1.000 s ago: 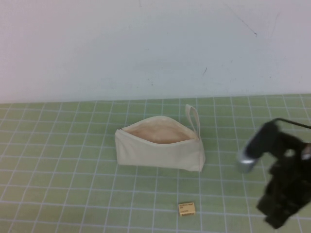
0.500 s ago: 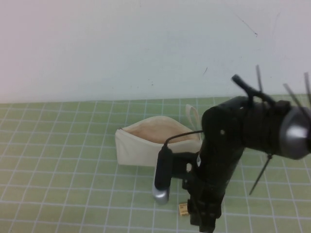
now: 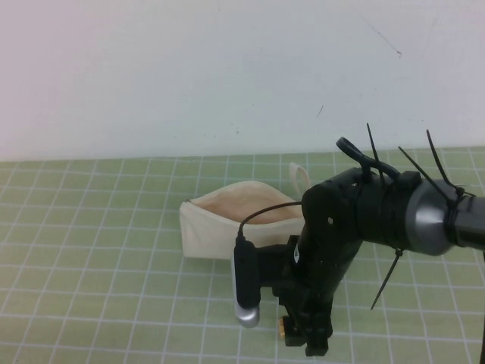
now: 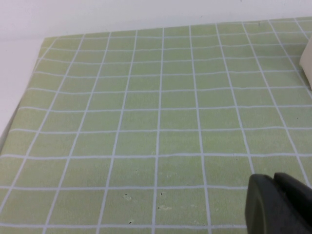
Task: Put eraser into pencil case
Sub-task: Pick up the eraser from the table
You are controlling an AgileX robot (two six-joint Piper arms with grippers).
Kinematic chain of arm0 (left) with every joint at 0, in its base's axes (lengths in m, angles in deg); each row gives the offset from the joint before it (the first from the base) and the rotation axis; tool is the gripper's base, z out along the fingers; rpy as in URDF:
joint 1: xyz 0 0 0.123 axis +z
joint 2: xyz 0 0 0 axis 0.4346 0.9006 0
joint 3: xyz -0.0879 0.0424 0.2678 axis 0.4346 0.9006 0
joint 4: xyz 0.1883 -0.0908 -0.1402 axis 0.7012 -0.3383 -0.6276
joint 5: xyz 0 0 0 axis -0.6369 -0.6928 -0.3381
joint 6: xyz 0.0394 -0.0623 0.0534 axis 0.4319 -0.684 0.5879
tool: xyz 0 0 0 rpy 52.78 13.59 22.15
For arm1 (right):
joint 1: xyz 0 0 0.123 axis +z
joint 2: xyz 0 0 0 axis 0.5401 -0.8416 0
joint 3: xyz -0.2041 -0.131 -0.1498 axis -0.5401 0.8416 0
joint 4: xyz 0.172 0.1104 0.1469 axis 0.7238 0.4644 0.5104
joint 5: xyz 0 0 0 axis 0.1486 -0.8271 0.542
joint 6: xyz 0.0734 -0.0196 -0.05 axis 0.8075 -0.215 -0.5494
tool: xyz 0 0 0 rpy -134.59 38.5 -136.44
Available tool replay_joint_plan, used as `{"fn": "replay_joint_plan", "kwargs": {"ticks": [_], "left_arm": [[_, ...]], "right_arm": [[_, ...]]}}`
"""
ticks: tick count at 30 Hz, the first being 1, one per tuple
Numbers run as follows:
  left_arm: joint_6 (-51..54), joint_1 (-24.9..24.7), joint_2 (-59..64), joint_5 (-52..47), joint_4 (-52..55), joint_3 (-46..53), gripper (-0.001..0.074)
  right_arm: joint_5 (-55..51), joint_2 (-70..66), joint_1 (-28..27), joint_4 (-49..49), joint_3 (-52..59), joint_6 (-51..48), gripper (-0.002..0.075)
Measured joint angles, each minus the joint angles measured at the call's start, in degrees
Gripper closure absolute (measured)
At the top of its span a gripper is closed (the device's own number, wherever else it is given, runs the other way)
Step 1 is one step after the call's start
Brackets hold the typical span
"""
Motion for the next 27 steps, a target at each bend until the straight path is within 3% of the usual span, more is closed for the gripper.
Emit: {"fn": "replay_joint_plan", "kwargs": {"ticks": [6, 9, 13, 20, 27], "left_arm": [[0.0, 0.0, 0.0, 0.0, 0.0, 0.0, 0.0737], [0.0, 0.0, 0.0, 0.0, 0.0, 0.0, 0.0737], [0.0, 0.0, 0.0, 0.0, 0.0, 0.0, 0.0737], [0.0, 0.0, 0.0, 0.0, 0.0, 0.0, 0.0737], [0.0, 0.0, 0.0, 0.0, 0.0, 0.0, 0.0737]], "right_arm": [[0.81, -2.67, 0.0, -0.41, -0.1, -2.19, 0.0288], [1.07, -3.26, 0.0, -0.71, -0.21, -2.41, 0.0357], [1.15, -3.26, 0.0, -0.83, -0.21, -2.54, 0.0515], [-7.44, -3.49, 0.0, -0.92, -4.89, -0.67, 0.0517], [-22.13, -3.73, 0.0, -1.05, -23.28, 6.06, 0.0517]]}}
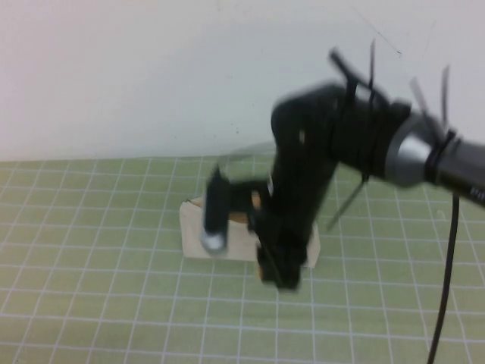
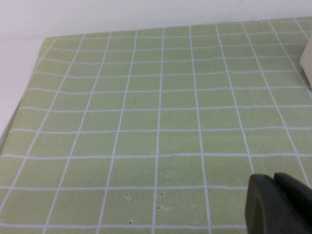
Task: Put eraser into pencil case
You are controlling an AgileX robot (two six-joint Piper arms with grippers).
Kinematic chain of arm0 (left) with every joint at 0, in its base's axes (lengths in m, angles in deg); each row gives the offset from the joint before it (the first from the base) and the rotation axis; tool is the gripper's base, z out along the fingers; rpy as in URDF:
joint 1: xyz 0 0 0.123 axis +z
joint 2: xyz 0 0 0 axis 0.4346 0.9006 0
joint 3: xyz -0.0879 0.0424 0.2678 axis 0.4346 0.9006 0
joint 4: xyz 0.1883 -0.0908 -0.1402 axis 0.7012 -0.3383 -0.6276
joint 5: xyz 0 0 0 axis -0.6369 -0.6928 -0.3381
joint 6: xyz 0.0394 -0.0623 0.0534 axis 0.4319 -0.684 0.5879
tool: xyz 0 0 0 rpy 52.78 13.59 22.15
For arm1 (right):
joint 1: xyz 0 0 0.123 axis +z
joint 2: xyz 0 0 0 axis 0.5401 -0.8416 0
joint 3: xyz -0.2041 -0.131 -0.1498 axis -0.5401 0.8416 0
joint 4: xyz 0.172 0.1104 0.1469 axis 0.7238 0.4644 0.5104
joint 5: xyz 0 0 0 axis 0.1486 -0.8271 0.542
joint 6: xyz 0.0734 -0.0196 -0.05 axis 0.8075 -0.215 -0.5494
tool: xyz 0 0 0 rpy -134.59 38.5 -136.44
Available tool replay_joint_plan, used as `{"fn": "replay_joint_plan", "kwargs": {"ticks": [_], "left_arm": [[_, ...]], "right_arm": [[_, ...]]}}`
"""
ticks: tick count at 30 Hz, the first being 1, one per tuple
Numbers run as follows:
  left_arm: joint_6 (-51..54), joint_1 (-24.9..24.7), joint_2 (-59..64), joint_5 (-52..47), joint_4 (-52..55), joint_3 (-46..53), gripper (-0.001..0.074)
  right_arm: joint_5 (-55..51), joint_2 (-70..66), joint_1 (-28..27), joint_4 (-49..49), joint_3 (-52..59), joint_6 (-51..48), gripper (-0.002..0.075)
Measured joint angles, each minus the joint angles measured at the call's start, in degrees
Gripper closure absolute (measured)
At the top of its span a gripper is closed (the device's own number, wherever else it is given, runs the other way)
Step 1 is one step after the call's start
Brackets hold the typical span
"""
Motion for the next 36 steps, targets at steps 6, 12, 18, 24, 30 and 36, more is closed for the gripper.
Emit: {"fn": "replay_joint_plan", "kwargs": {"ticks": [6, 12, 18, 24, 30, 36], "left_arm": [[0.0, 0.0, 0.0, 0.0, 0.0, 0.0, 0.0737], [0.0, 0.0, 0.0, 0.0, 0.0, 0.0, 0.0737], [0.0, 0.0, 0.0, 0.0, 0.0, 0.0, 0.0737], [0.0, 0.0, 0.0, 0.0, 0.0, 0.0, 0.0737], [0.0, 0.0, 0.0, 0.0, 0.0, 0.0, 0.0737], [0.0, 0.0, 0.0, 0.0, 0.0, 0.0, 0.0737]], "right_arm": [[1.0, 0.0, 0.0, -0.12, -15.59, 4.25, 0.0517], [10.13, -0.93, 0.0, -6.11, -16.67, 12.31, 0.0508], [10.22, -3.42, -0.1, -9.87, -16.67, 20.76, 0.0326], [8.09, -3.43, -0.1, -12.61, -18.3, 23.31, 0.031], [3.89, 2.83, -0.1, -20.48, -20.44, 34.79, 0.0435], [-1.23, 13.36, -0.1, -33.29, -20.92, 49.51, 0.041]]}}
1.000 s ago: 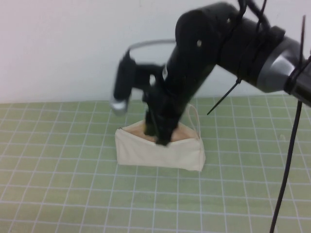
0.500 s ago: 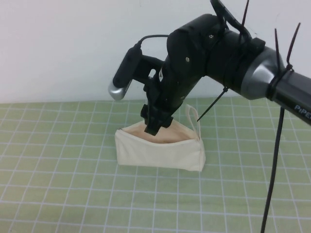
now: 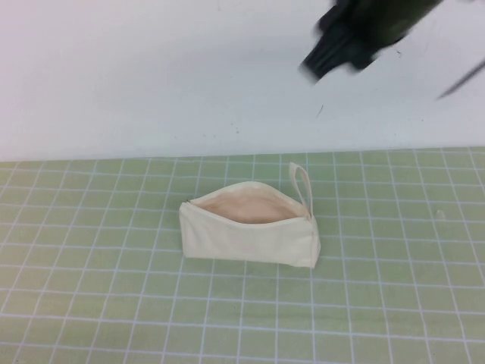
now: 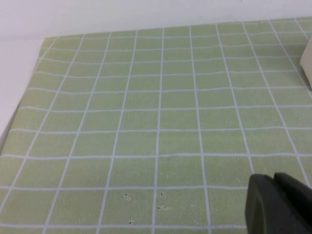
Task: Put eraser into pencil case
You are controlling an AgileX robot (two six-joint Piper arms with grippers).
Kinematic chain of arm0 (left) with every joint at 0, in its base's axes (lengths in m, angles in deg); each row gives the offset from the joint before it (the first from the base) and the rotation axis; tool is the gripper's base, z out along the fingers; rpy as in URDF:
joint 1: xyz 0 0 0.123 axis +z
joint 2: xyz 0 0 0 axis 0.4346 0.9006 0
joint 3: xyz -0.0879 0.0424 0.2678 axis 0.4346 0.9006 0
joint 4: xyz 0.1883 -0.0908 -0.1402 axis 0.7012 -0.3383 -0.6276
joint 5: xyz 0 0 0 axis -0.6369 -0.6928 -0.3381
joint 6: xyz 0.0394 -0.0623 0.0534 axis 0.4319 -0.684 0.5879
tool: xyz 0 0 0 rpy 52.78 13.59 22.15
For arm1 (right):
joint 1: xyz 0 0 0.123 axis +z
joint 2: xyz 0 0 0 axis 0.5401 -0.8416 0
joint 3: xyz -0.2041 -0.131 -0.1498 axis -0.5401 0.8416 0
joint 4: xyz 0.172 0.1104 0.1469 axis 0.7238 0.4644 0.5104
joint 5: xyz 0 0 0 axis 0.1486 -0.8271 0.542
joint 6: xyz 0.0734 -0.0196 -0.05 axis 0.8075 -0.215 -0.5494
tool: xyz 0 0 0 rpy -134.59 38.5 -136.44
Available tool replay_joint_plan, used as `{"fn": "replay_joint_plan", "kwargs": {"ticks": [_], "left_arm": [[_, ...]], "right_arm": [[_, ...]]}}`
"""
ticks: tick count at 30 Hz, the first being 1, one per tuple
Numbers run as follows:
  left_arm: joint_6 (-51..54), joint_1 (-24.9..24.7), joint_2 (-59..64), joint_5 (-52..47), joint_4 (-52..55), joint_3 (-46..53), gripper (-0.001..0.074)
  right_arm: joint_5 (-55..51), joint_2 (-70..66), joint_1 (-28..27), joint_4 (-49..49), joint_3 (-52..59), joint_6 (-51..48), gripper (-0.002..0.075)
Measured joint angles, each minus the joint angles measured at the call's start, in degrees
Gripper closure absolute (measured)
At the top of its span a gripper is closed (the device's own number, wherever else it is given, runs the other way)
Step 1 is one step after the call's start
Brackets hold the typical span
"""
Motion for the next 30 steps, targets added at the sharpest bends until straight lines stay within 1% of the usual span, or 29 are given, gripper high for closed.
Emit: {"fn": "replay_joint_plan", "kwargs": {"ticks": [3, 5, 11, 13, 16, 21, 22, 24, 30], "left_arm": [[0.0, 0.0, 0.0, 0.0, 0.0, 0.0, 0.0738], [0.0, 0.0, 0.0, 0.0, 0.0, 0.0, 0.0738], [0.0, 0.0, 0.0, 0.0, 0.0, 0.0, 0.0737], [0.0, 0.0, 0.0, 0.0, 0.0, 0.0, 0.0738], [0.0, 0.0, 0.0, 0.0, 0.0, 0.0, 0.0737], [0.0, 0.0, 0.0, 0.0, 0.0, 0.0, 0.0737], [0.0, 0.0, 0.0, 0.0, 0.0, 0.0, 0.0737], [0.0, 0.0, 0.0, 0.0, 0.0, 0.0, 0.0737], [0.0, 0.0, 0.0, 0.0, 0.0, 0.0, 0.0737]], "right_arm": [[-1.21, 5.32, 0.0, -3.43, -0.22, 3.22, 0.0364], [-1.21, 8.51, 0.0, -4.75, -0.23, 3.74, 0.0352], [-1.21, 18.34, 0.0, -4.9, 1.71, 3.96, 0.0346], [-1.21, 21.22, 0.0, -4.47, 3.43, 4.09, 0.0362], [-1.21, 25.66, 0.0, -4.13, 7.85, 3.98, 0.0439], [-1.21, 34.08, 0.0, -2.27, 21.12, 2.4, 0.0652], [-1.21, 35.45, 0.0, -1.56, 23.65, 2.4, 0.0678], [-1.21, 38.77, 0.0, -0.03, 30.06, 2.27, 0.0707], [-1.21, 44.24, 0.0, 6.35, 44.79, 2.89, 0.0725]]}}
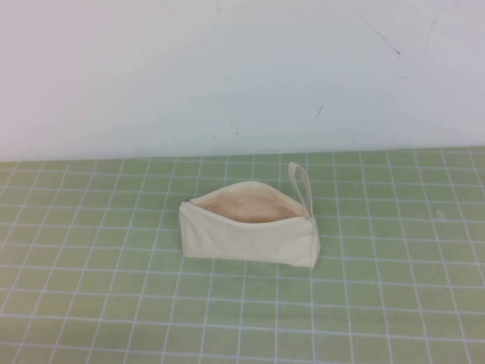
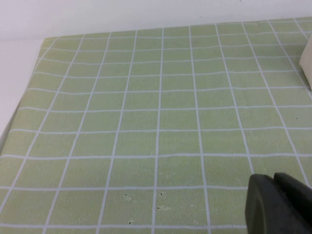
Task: Put eraser into pencil case
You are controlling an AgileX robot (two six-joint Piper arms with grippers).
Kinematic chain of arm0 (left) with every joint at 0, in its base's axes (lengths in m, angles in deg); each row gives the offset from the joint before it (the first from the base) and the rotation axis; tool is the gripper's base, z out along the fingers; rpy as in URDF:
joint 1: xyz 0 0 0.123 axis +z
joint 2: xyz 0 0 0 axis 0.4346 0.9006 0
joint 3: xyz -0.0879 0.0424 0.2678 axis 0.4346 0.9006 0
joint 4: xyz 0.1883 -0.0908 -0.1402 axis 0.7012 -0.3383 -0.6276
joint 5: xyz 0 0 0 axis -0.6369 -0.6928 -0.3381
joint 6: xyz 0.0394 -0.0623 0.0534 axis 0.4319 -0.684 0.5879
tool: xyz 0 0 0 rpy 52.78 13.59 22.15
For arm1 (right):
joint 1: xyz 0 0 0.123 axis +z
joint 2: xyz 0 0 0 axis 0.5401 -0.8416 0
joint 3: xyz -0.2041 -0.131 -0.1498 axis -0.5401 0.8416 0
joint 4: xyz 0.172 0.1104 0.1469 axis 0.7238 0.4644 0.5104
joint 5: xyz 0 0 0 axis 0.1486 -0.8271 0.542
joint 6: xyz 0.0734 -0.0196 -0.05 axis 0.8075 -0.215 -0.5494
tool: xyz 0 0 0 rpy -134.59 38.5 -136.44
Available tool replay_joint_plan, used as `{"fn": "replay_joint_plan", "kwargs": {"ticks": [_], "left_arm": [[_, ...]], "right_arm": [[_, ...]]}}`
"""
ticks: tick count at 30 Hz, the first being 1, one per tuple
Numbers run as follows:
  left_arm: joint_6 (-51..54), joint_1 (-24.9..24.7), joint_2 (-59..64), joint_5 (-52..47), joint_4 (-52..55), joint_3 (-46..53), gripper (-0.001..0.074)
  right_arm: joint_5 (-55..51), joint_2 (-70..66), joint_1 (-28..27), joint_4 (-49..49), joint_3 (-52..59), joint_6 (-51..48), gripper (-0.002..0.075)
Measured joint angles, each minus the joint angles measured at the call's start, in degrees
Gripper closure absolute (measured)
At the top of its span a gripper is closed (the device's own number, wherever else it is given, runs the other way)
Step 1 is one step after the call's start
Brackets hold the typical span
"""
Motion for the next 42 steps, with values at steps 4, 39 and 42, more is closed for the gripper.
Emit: {"fn": "replay_joint_plan", "kwargs": {"ticks": [4, 39, 42], "left_arm": [[0.0, 0.0, 0.0, 0.0, 0.0, 0.0, 0.0737], [0.0, 0.04, 0.0, 0.0, 0.0, 0.0, 0.0737], [0.0, 0.04, 0.0, 0.0, 0.0, 0.0, 0.0737]], "right_arm": [[0.0, 0.13, 0.0, 3.1, 5.51, 0.0, 0.0726], [72.04, 60.92, -43.1, 16.95, 78.73, -9.2, 0.0727], [67.28, 61.17, -45.12, 17.08, 79.83, -9.08, 0.0727]]}}
